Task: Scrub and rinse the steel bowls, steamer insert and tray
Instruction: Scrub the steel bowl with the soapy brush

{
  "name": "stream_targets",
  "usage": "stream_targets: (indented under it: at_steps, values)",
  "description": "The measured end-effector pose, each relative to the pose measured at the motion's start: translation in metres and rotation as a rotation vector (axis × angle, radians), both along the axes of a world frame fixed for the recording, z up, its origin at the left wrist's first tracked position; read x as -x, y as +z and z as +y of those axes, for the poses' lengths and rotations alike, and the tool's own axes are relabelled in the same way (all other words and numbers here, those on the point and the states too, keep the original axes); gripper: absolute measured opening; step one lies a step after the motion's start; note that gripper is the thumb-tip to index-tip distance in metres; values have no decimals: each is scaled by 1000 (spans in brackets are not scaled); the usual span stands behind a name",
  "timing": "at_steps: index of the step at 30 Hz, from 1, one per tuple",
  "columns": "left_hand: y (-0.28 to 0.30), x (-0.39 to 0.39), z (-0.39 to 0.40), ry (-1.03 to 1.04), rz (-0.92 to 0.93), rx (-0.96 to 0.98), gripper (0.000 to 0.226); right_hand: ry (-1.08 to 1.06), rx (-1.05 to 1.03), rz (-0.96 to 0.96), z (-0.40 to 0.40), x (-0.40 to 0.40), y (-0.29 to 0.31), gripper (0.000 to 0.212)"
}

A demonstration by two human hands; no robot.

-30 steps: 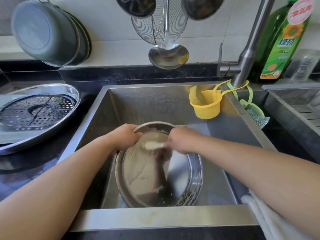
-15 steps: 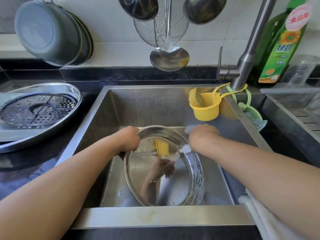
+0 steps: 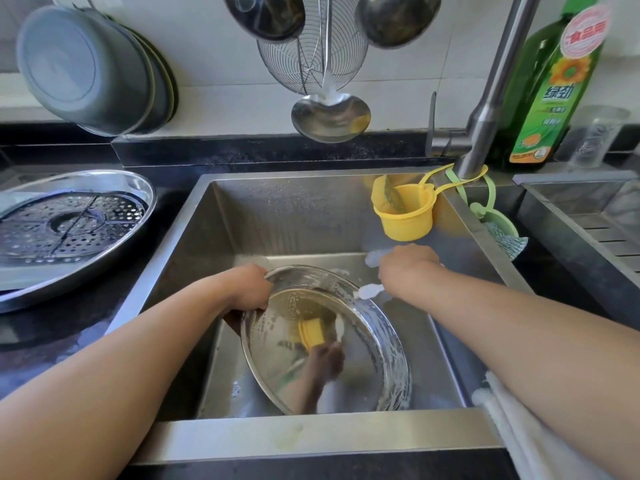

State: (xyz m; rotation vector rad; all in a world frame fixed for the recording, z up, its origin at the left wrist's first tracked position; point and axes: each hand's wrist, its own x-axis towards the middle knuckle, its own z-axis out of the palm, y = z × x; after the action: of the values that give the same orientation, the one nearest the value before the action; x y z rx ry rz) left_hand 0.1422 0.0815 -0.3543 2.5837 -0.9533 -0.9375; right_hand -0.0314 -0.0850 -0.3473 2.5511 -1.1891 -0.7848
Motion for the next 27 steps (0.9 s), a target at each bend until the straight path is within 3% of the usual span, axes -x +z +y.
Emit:
stream_targets:
  at_steps: [8,10,13,15,17,21,24,27]
  values:
    - [2,6,-7,-28,-45,79,24,497,233,-361,25,-18,0,20]
    - [4,7,-7,-29,-59,104,21,393,210,-316,16,-15,-4,23]
    - [4,7,-8,-24,-33,110,23,-24,-20,31,0,-3,-11,44]
    - [2,7,-9,-21,-7,117,30,-59,-62,151,-1,-1,-14,47]
    - [-1,6,-8,-38,-19,102,30,40,-2,51,6,-4,-13,41]
    - [-2,7,-9,-103,-31,90,23,336,191,-389,20,-14,-6,32]
    - [-5,10,-7,-138,101,20,20,483,206,-470,22,-21,-8,16]
    - [-12,7,1,-234,206,-277,25,397,99,-377,17,-19,-15,23]
